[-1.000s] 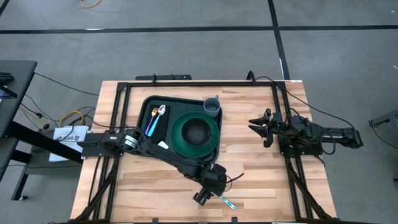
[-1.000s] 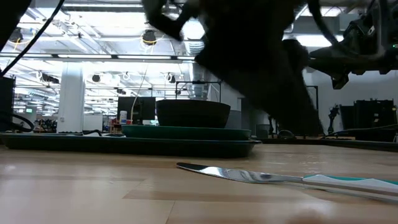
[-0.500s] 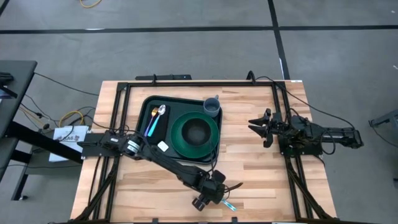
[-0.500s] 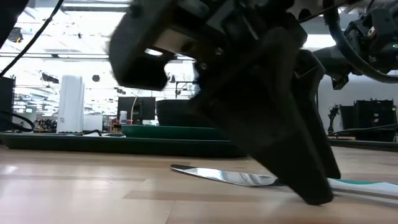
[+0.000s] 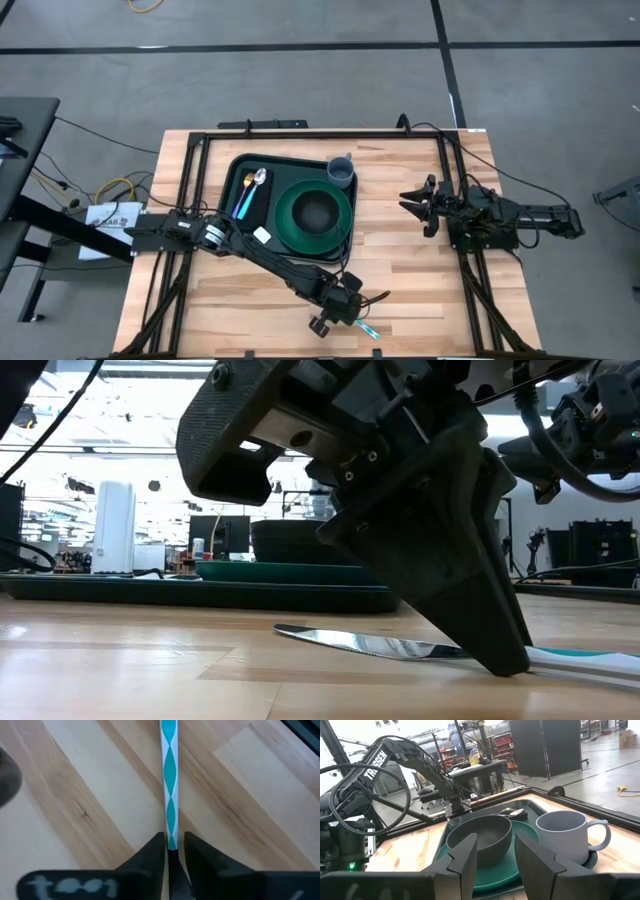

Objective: Set up tray
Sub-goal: Put the blue patterned knife on the black tray on top of the napkin

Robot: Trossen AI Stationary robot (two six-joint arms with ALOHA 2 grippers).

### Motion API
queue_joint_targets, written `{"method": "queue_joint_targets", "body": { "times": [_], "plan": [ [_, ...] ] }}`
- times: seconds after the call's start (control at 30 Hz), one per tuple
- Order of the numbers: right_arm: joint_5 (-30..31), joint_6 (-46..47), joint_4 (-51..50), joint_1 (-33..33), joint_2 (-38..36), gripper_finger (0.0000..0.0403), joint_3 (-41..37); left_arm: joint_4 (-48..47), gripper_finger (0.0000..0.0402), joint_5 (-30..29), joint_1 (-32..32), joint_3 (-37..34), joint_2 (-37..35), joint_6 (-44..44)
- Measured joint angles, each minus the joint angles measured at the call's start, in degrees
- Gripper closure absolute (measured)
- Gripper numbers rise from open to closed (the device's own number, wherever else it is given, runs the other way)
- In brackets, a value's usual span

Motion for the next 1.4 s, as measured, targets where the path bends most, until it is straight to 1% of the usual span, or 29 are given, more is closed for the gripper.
{"method": "queue_joint_targets", "body": {
  "times": [0.27, 0.5, 0.7, 0.93, 1.17, 1.4],
  "plan": [
    [0.0, 0.0, -0.1, 0.0, 0.0, 0.028, 0.0, -3.6, 0.0394, -0.3, 0.1, 0.2, -0.2, -1.1],
    [0.0, 0.0, -0.1, 0.0, 0.0, 0.028, 0.0, -6.8, 0.0397, 0.6, 1.6, 0.2, -0.3, -5.9],
    [0.0, 0.0, -0.1, 0.0, 0.0, 0.028, 0.0, -10.4, 0.0399, 6.4, 4.1, 0.2, -0.5, -8.5],
    [0.1, 0.0, -0.1, 0.0, 0.0, 0.028, 0.0, -16.3, 0.0401, 7.7, 5.7, 0.0, -1.7, -6.7],
    [0.1, 0.0, -0.1, 0.0, 0.0, 0.028, 0.0, -22.3, 0.0401, 5.8, 5.7, -0.4, -3.8, -4.5],
    [0.1, 0.0, -0.1, 0.0, 0.0, 0.028, 0.0, -31.3, 0.04, 5.2, 5.6, -0.3, -5.0, 1.0]
  ]
}}
